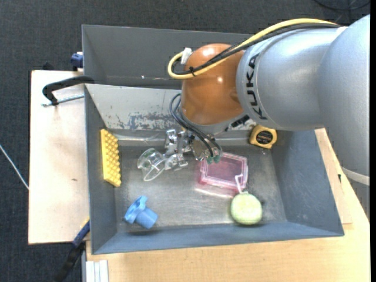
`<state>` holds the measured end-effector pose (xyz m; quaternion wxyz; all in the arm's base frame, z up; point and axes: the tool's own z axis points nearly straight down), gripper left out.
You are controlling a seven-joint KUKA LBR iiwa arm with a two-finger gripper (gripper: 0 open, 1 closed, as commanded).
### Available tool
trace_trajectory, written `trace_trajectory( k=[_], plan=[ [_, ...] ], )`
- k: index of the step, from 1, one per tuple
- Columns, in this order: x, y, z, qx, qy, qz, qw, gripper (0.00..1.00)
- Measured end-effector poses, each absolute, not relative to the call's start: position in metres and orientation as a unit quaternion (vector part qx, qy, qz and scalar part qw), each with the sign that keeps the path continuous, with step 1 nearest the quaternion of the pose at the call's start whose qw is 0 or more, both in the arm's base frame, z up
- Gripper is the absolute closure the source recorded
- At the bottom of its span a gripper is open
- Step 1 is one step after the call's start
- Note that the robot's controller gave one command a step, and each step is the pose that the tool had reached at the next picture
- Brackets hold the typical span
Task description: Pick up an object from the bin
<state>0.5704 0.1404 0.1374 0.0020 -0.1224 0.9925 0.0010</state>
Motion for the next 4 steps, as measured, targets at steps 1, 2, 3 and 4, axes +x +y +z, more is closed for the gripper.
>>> trace_trajectory(
  k=[1,2,3,4],
  plan=[
    [0.572,0.141,0.151,-0.122,0.992,0.001,0.006,1.0],
    [0.572,0.141,0.155,-0.122,0.992,0.001,0.006,1.0],
    [0.571,0.141,0.162,-0.122,0.993,0.001,0.002,1.0],
    [0.571,0.141,0.175,-0.122,0.992,0.001,0.002,1.0]
  ],
)
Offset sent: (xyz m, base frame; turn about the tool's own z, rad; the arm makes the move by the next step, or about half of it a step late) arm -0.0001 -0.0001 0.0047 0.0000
